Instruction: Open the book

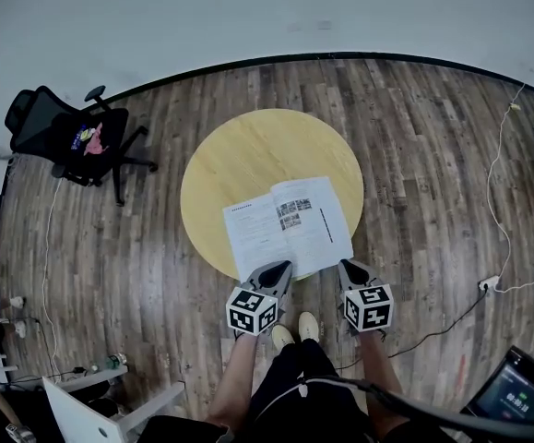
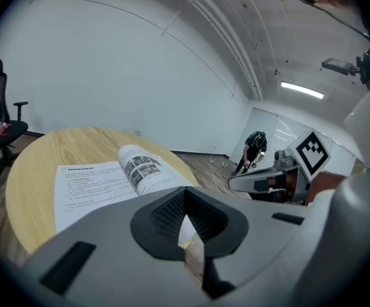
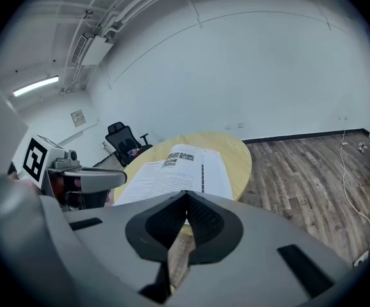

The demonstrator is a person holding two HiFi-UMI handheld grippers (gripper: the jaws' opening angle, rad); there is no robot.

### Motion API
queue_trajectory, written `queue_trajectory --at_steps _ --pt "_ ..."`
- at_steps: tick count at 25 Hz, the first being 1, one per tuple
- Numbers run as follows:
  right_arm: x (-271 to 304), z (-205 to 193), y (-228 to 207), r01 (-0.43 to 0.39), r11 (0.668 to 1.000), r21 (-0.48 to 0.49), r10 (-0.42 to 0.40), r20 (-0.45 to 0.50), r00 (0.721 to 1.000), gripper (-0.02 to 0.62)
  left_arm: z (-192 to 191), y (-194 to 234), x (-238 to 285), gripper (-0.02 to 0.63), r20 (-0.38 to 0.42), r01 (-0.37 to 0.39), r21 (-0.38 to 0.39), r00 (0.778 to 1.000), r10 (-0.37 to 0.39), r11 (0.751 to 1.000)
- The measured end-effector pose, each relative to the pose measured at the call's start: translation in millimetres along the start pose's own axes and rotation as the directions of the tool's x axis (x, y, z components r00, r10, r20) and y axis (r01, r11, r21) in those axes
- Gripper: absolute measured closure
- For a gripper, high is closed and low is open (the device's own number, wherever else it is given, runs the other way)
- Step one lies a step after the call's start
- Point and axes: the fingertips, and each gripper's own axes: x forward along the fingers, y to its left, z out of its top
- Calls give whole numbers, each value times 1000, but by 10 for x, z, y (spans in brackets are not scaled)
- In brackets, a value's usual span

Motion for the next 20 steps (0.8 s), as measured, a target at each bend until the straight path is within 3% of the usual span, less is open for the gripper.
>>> queue_trajectory --at_steps 11,20 --pt "-135 509 575 -76 993 -86 84 98 992 591 465 122 -563 607 115 -88 24 990 85 996" --pt "-273 1165 1288 -156 972 -175 190 197 962 591 1024 202 -1259 607 221 -173 70 963 154 982"
